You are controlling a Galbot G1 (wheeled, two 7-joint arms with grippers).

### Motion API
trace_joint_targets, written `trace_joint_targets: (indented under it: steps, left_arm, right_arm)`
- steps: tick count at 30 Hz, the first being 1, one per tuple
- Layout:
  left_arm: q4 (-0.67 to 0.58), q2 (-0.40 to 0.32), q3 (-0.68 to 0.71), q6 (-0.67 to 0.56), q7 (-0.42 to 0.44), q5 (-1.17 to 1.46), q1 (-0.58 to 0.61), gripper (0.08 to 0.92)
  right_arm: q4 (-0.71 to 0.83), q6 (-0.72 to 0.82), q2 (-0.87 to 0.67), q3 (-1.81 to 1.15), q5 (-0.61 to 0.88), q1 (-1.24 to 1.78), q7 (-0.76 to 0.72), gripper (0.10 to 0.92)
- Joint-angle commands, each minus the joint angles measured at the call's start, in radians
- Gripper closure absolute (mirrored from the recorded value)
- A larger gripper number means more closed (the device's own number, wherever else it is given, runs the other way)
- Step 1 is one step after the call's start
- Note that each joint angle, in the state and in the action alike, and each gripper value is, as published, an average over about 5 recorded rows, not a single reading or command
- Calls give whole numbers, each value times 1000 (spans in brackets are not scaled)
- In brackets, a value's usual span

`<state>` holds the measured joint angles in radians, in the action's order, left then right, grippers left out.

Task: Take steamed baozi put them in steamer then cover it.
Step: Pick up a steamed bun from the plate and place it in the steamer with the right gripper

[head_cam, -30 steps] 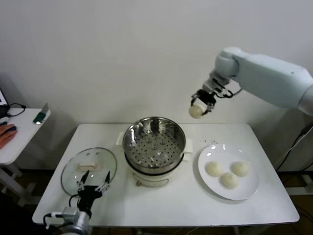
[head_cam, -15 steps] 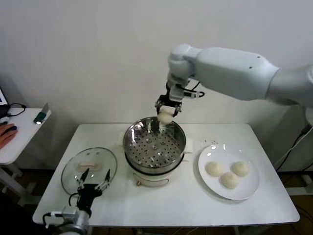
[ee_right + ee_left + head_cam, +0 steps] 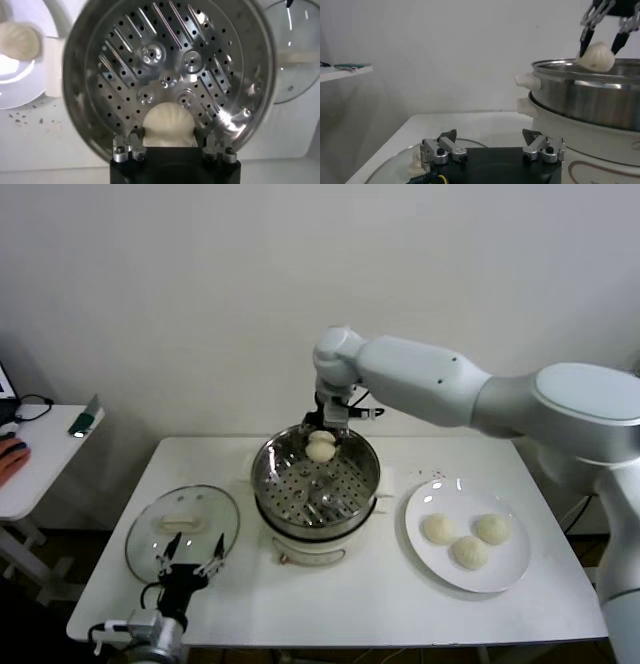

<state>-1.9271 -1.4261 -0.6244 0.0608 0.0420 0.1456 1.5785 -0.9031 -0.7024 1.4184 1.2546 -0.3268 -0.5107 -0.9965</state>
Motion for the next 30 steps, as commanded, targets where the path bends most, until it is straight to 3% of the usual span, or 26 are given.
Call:
trace_joint_targets:
  steps: [1,16,22,27,30]
  left_arm:
    - [5,-1,1,-1,0,1,-3,177]
    - [15,2,3,-4,-2,14,-20,177]
    - [17,2,2,-4,-3,16,-24,177]
    - [12,2,1,-3,-2,16,-22,177]
    - [8,2,-1,-3,-2,16,-20,177]
  right_arm:
    - [120,-20,44,-52,-71,81,15,355]
    - [197,-39,83,-46,-61,101,10,347]
    - [215,-49,94,-43,-43,103,30,228]
    - [182,-57,86,-9,43,61,5,204]
    - [135,-44,59,51,187,-17,-31,203]
